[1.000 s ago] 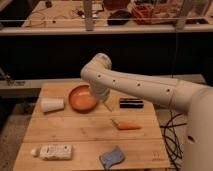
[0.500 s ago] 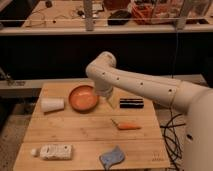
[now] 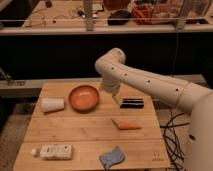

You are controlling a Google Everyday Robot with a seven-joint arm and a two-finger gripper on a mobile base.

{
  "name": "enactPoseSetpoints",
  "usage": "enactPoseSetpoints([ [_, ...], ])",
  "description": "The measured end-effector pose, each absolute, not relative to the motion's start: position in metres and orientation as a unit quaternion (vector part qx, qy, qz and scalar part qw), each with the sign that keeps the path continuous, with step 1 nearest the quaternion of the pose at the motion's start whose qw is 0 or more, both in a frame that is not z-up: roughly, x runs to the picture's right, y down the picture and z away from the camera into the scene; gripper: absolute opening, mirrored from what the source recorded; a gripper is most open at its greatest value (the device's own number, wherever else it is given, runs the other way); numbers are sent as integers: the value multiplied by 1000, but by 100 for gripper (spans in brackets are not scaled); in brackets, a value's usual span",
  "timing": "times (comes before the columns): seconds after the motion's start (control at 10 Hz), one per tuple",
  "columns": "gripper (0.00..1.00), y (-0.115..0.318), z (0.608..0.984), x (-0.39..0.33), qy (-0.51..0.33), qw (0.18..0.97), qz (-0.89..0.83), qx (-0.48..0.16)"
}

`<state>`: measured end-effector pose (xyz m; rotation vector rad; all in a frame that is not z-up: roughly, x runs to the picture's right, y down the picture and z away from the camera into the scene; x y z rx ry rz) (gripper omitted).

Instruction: Move the arm in a circular motion

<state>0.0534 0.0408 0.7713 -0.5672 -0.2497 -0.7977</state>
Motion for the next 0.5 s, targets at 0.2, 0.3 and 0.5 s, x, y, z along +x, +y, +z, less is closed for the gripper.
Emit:
enactPoseSetpoints([
  [0.2,80,36,774,78,-116,880,-369,-276],
  [0.3,80,33,776,84,-118,882,-362,-277],
  [0.5,80,34,774,100,-121,886,-351,-279],
])
